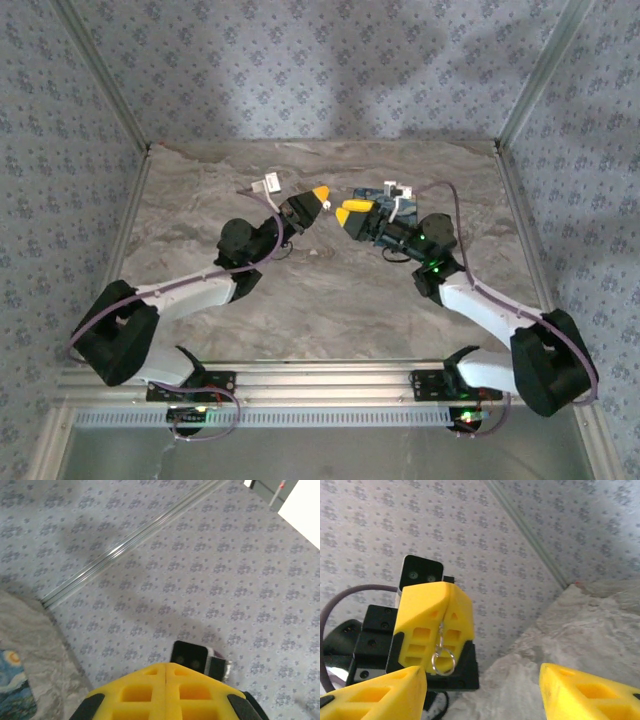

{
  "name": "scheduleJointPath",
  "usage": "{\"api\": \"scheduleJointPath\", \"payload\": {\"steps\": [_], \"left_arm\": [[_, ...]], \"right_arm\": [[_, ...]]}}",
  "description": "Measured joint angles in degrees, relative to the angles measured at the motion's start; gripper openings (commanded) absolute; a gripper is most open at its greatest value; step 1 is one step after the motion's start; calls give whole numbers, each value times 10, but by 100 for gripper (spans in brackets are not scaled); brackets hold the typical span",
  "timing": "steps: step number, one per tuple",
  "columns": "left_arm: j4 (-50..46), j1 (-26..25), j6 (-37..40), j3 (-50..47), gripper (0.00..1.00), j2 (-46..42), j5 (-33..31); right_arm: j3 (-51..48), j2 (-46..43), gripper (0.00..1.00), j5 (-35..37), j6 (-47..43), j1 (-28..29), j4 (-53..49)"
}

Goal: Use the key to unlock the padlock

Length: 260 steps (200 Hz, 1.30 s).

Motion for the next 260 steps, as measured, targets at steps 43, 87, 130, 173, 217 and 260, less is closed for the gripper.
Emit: {"api": "scheduleJointPath", "payload": {"steps": [43, 87, 130, 173, 217, 260], "left_arm": [[8, -4, 8, 4, 0, 6, 0], [8, -4, 10, 4, 0, 6, 0], [7, -4, 11, 4, 0, 6, -4], [6, -4, 14, 4, 0, 6, -16], [2, -4, 21, 4, 1, 7, -20], [-28, -4, 34, 4, 35, -5, -16]], "right_arm": [[27, 32, 56, -7, 37, 21, 39], [30, 47, 43, -7, 59, 21, 51], [32, 55, 29, -8, 70, 24, 56], [38, 55, 9, -9, 77, 27, 58], [39, 50, 0, -10, 72, 24, 41], [39, 20, 0, -3, 21, 15, -47]]}}
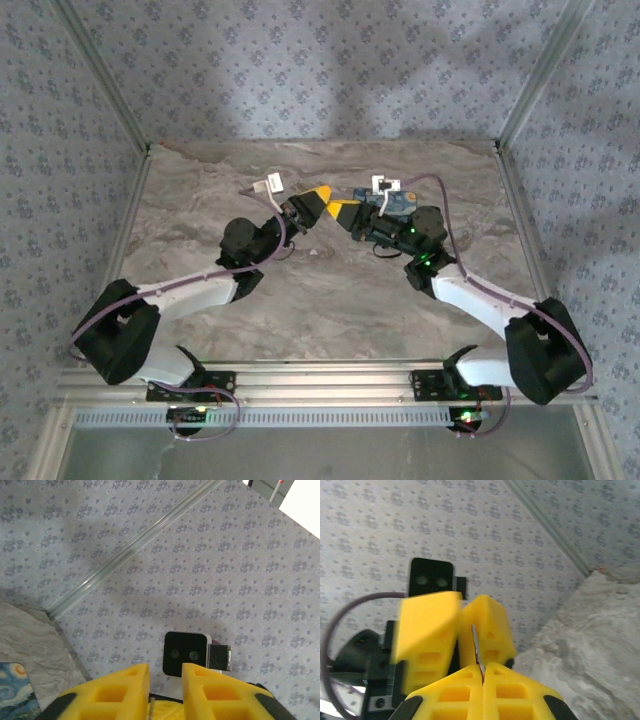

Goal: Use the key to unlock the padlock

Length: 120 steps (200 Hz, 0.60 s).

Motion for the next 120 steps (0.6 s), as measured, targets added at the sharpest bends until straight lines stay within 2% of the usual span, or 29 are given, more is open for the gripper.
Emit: {"api": "scheduleJointPath", "payload": {"steps": [30, 66, 97, 120], "left_arm": [[-67, 0, 32, 0, 50, -48, -2], [-232, 12, 85, 20, 62, -110, -14], [-379, 41, 110, 62, 71, -108, -18], [-456, 62, 115, 96, 75, -71, -11]], "right_arm": [[0, -45, 0, 9, -83, -9, -113], [17, -95, 0, 30, -203, -16, -273], [45, -129, 0, 79, -300, -21, -414], [56, -147, 0, 124, -343, -28, -493]]}}
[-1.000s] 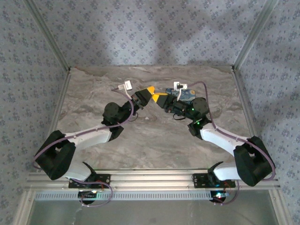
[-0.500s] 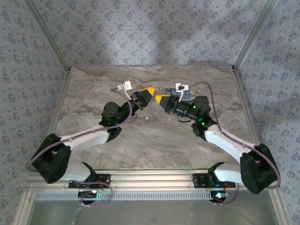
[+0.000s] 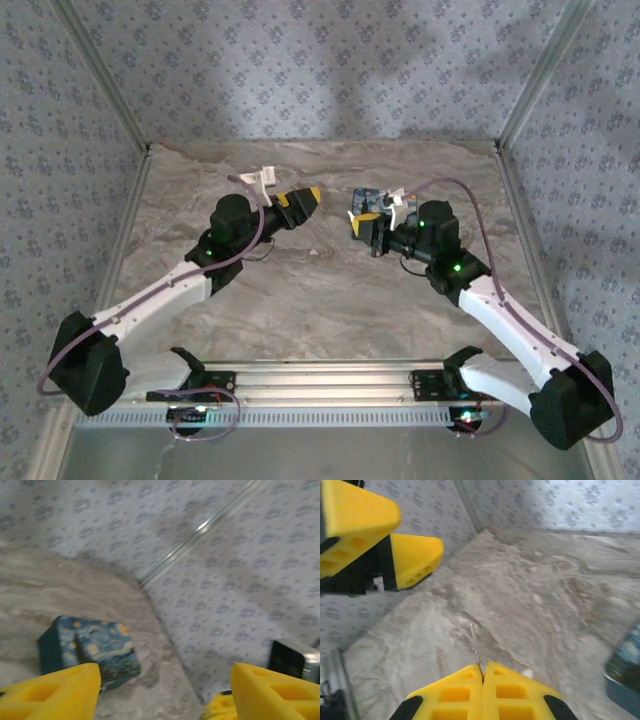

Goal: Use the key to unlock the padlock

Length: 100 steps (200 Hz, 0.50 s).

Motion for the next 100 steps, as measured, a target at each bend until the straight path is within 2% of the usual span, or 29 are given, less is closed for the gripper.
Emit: {"api": "scheduleJointPath", "payload": {"steps": [43, 100], "left_arm": [[-80, 4, 0, 76, 77, 132, 28], [-130, 3, -11, 221, 78, 339, 76]], "right_arm": [[2, -14, 0, 76, -27, -3, -87], [2, -17, 0, 112, -27, -3, -117]]}}
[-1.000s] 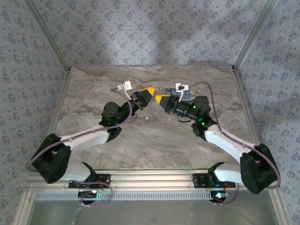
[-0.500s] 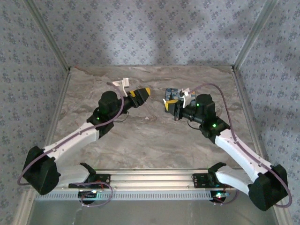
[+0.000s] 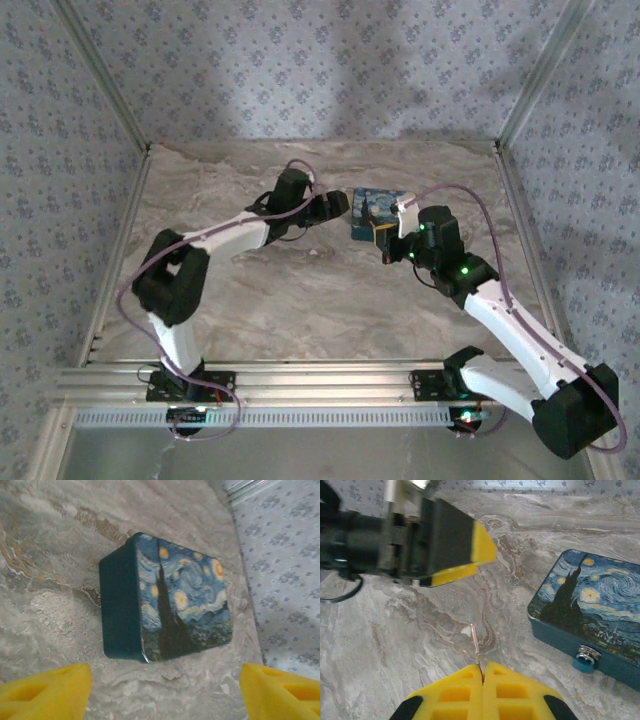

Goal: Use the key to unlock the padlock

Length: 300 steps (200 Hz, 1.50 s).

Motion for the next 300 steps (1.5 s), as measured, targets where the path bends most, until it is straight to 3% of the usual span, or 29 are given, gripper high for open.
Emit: {"api": "scheduleJointPath", "payload": {"steps": [68, 138, 196, 300], "left_arm": [[-19, -9, -31, 90, 76, 126, 51], [-52, -14, -39, 122, 69, 164, 65], [-49, -10, -34, 114, 65, 160, 72], [-43, 37, 0, -49, 66, 38, 71]], "right_arm": [[0, -1, 0, 10, 2, 0, -2], [0, -1, 0, 10, 5, 0, -2], [6, -1, 0, 16, 6, 0, -7], [11, 23, 0, 20, 6, 0, -10]]}}
